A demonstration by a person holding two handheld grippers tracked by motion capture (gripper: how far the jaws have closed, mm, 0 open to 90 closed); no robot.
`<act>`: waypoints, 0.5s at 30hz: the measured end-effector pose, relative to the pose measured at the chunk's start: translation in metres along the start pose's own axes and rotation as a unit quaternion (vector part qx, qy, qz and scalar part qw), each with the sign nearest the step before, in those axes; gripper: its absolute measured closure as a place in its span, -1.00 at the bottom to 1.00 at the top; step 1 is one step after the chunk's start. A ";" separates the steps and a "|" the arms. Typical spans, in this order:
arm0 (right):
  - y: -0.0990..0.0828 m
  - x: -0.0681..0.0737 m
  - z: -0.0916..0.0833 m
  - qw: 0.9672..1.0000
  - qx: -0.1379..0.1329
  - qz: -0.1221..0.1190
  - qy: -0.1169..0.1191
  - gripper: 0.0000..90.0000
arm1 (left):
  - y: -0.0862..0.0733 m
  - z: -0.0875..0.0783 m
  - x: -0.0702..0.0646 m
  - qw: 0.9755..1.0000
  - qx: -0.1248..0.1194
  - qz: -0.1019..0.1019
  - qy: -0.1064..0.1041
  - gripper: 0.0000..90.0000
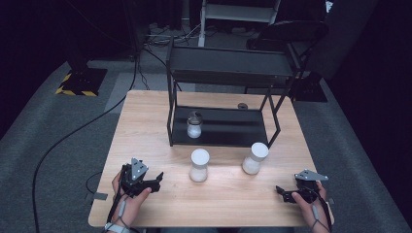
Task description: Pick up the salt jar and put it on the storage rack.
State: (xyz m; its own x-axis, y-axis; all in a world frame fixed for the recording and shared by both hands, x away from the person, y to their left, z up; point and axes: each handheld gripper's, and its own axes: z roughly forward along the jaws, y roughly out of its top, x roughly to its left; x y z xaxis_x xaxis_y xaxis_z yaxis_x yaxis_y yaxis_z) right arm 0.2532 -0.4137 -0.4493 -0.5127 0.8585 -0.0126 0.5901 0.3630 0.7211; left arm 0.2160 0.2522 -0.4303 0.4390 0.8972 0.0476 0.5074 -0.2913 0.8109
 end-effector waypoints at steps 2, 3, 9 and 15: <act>0.000 0.000 0.000 1.000 0.000 0.000 0.000 -1.00 | -0.001 0.001 -0.001 1.000 0.002 0.002 0.000 -0.75; 0.000 0.000 0.000 1.000 0.000 0.000 0.000 -1.00 | -0.002 0.002 -0.001 1.000 0.004 0.004 0.001 -0.75; 0.000 0.000 0.000 1.000 0.000 0.000 0.000 -1.00 | -0.006 0.007 -0.003 1.000 0.019 0.004 -0.005 -0.76; 0.000 0.000 0.000 1.000 0.000 0.000 0.000 -1.00 | -0.010 0.013 -0.001 0.999 0.035 -0.003 -0.006 -0.77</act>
State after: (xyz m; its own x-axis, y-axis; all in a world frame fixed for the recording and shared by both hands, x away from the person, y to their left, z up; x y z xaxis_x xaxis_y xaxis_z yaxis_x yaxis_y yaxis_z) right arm 0.2531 -0.4136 -0.4492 -0.5125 0.8586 -0.0127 0.5903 0.3630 0.7209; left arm 0.2196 0.2497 -0.4461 0.4440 0.8953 0.0354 0.5606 -0.3084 0.7685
